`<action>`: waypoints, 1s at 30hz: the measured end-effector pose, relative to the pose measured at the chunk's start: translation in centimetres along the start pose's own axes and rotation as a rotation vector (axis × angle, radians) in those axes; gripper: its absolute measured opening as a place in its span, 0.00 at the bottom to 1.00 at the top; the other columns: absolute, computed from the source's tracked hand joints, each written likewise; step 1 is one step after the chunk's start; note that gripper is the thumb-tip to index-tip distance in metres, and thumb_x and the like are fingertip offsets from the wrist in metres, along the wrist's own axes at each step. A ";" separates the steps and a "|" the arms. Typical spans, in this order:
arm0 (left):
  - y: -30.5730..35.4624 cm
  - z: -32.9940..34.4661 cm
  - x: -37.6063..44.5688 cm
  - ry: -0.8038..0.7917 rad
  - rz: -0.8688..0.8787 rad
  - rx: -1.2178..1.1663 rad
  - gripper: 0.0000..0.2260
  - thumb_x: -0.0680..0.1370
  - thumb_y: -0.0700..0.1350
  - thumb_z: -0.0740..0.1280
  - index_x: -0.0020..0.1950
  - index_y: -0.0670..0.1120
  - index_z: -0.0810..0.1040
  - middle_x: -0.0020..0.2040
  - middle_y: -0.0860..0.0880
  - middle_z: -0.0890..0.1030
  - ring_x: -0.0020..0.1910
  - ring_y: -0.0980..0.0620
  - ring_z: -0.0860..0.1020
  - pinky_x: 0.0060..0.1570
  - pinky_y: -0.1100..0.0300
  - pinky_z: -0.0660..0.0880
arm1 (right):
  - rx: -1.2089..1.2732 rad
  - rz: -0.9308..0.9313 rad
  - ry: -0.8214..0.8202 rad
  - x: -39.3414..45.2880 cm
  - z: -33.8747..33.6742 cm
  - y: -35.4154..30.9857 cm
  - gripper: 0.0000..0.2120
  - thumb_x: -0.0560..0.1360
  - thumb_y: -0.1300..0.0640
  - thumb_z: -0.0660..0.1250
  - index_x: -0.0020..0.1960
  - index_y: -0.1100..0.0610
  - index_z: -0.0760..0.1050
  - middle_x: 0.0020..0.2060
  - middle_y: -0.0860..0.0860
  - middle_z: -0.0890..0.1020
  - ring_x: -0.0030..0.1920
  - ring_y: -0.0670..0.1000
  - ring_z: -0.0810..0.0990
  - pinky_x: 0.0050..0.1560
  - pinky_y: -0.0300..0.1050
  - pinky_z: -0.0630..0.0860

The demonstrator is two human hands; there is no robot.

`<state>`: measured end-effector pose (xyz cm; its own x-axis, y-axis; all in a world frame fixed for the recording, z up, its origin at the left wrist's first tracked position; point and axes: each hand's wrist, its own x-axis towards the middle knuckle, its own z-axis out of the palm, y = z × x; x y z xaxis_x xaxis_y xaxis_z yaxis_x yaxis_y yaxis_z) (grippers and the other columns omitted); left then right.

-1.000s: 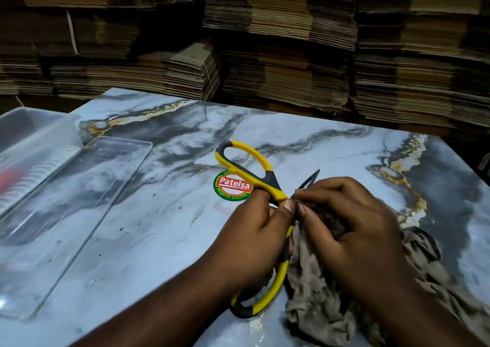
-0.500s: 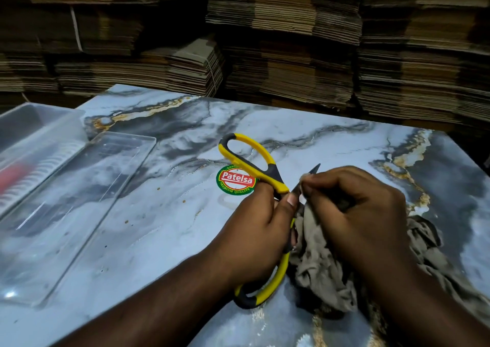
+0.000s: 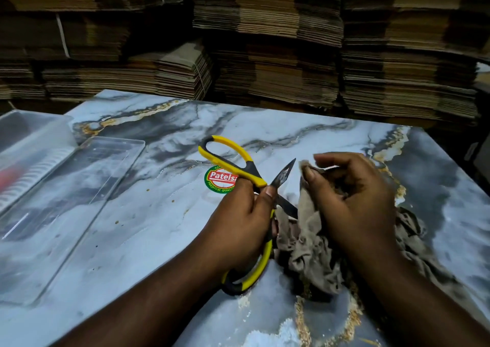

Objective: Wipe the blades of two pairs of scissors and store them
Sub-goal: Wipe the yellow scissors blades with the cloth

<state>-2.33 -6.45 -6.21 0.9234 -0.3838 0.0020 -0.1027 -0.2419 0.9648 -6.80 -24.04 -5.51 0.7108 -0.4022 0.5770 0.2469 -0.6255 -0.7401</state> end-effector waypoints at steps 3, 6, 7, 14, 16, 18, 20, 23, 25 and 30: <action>0.1 -0.1 0.2 -0.025 0.002 0.022 0.10 0.87 0.52 0.60 0.49 0.48 0.71 0.27 0.57 0.80 0.25 0.62 0.73 0.28 0.68 0.68 | 0.044 0.007 0.012 -0.2 -0.2 -0.5 0.06 0.78 0.53 0.76 0.54 0.48 0.84 0.50 0.46 0.85 0.51 0.45 0.85 0.52 0.53 0.84; 0.0 0.2 0.2 -0.050 -0.012 -0.045 0.10 0.86 0.52 0.62 0.50 0.47 0.72 0.25 0.58 0.75 0.26 0.61 0.72 0.32 0.59 0.69 | -0.064 -0.101 -0.070 -0.6 1.7 -1.0 0.03 0.78 0.54 0.78 0.50 0.50 0.85 0.45 0.43 0.86 0.49 0.46 0.84 0.50 0.53 0.81; -0.1 0.2 0.2 -0.044 -0.020 -0.106 0.11 0.85 0.54 0.64 0.49 0.48 0.73 0.27 0.57 0.76 0.28 0.58 0.74 0.34 0.53 0.71 | -0.163 -0.178 -0.079 -0.7 2.0 -0.9 0.02 0.79 0.53 0.77 0.49 0.50 0.85 0.45 0.43 0.85 0.49 0.48 0.82 0.49 0.52 0.79; -0.4 -0.1 0.4 -0.050 -0.043 -0.159 0.09 0.86 0.50 0.63 0.53 0.45 0.74 0.29 0.54 0.76 0.31 0.52 0.74 0.37 0.52 0.72 | -0.185 -0.173 -0.232 -1.9 0.5 -0.7 0.12 0.80 0.55 0.75 0.63 0.47 0.85 0.50 0.41 0.83 0.52 0.42 0.82 0.52 0.41 0.78; -0.3 -0.2 0.3 -0.066 -0.056 -0.171 0.09 0.86 0.51 0.62 0.53 0.46 0.74 0.29 0.53 0.76 0.31 0.52 0.74 0.36 0.53 0.71 | -0.232 -0.206 -0.171 -1.8 1.1 -0.6 0.06 0.80 0.58 0.75 0.57 0.52 0.85 0.49 0.44 0.85 0.52 0.47 0.84 0.52 0.51 0.81; -0.2 -0.3 0.2 -0.056 -0.042 -0.148 0.09 0.86 0.52 0.62 0.51 0.48 0.73 0.28 0.55 0.75 0.30 0.55 0.73 0.36 0.52 0.71 | -0.296 -0.234 -0.170 -1.4 1.7 -0.6 0.03 0.80 0.56 0.71 0.52 0.54 0.82 0.47 0.48 0.85 0.50 0.51 0.84 0.50 0.53 0.80; 0.0 -0.4 0.1 -0.054 0.002 -0.063 0.09 0.86 0.53 0.61 0.51 0.50 0.73 0.31 0.54 0.78 0.31 0.56 0.74 0.37 0.50 0.74 | -0.335 -0.162 -0.190 -0.9 1.9 -0.6 0.04 0.82 0.54 0.68 0.52 0.54 0.79 0.46 0.49 0.84 0.49 0.53 0.82 0.47 0.51 0.76; 0.2 -0.5 0.4 -0.063 0.058 0.040 0.09 0.86 0.53 0.61 0.54 0.49 0.73 0.40 0.49 0.80 0.37 0.54 0.77 0.44 0.46 0.77 | -0.344 -0.074 -0.222 -0.7 1.9 -0.8 0.04 0.82 0.54 0.68 0.52 0.53 0.75 0.46 0.49 0.82 0.48 0.54 0.80 0.44 0.52 0.75; 0.2 -0.4 0.4 -0.069 0.068 0.099 0.08 0.86 0.53 0.61 0.53 0.50 0.72 0.40 0.52 0.78 0.37 0.57 0.75 0.42 0.51 0.74 | -0.347 -0.150 -0.252 -1.3 1.8 -1.2 0.03 0.83 0.55 0.66 0.50 0.54 0.73 0.43 0.49 0.80 0.44 0.55 0.78 0.41 0.51 0.72; 0.0 -0.6 0.6 -0.080 0.090 0.149 0.08 0.86 0.51 0.61 0.48 0.52 0.70 0.37 0.56 0.74 0.33 0.63 0.72 0.36 0.60 0.67 | -0.415 -0.135 -0.233 -0.2 1.2 -0.8 0.04 0.81 0.54 0.67 0.50 0.50 0.73 0.44 0.49 0.81 0.44 0.57 0.79 0.39 0.53 0.74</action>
<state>-1.53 -6.19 -6.05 0.8762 -0.4783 0.0594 -0.2424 -0.3308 0.9121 -6.31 -22.65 -5.42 0.8309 -0.1686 0.5303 0.0974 -0.8942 -0.4369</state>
